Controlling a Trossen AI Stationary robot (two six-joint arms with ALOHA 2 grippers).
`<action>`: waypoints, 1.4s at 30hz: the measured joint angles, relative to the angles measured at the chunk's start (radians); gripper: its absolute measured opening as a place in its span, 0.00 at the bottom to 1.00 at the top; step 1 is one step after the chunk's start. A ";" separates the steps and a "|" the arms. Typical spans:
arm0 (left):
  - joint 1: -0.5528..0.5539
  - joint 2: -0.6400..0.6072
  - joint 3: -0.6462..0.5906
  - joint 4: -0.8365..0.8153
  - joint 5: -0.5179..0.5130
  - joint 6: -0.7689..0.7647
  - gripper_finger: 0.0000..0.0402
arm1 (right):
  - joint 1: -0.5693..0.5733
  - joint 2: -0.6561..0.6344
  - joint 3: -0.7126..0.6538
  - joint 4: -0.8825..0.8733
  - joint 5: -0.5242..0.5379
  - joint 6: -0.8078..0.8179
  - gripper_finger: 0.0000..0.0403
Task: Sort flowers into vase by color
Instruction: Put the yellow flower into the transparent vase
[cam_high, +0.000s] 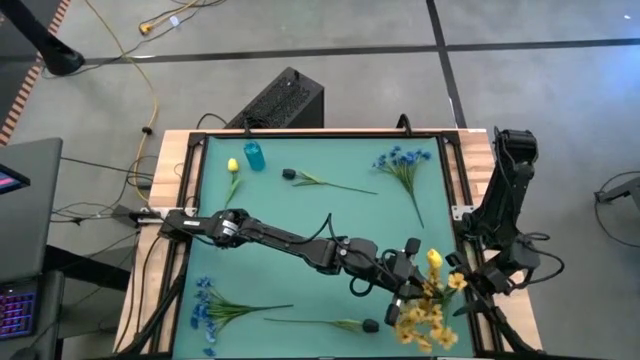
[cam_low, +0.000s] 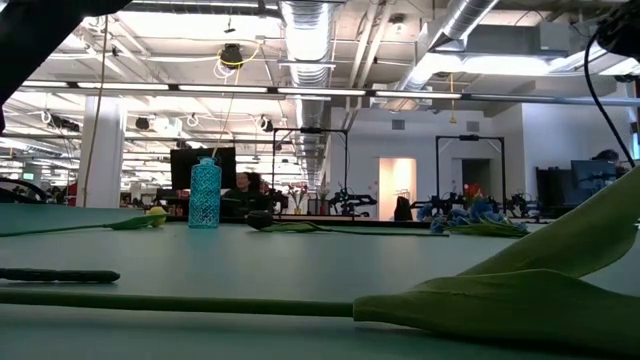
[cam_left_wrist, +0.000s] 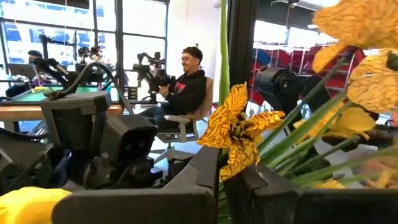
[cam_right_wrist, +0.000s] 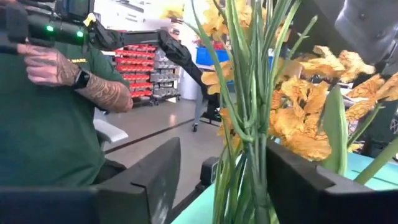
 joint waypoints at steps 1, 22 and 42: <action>0.000 0.000 0.000 0.000 0.000 0.000 0.00 | -0.002 -0.001 0.000 0.000 0.001 0.001 0.62; 0.025 0.000 0.000 0.044 0.022 -0.116 0.00 | -0.001 -0.059 0.000 0.004 0.031 -0.002 0.47; 0.066 -0.017 0.000 0.018 0.048 -0.294 0.00 | 0.001 -0.059 0.072 0.041 0.137 -0.107 0.23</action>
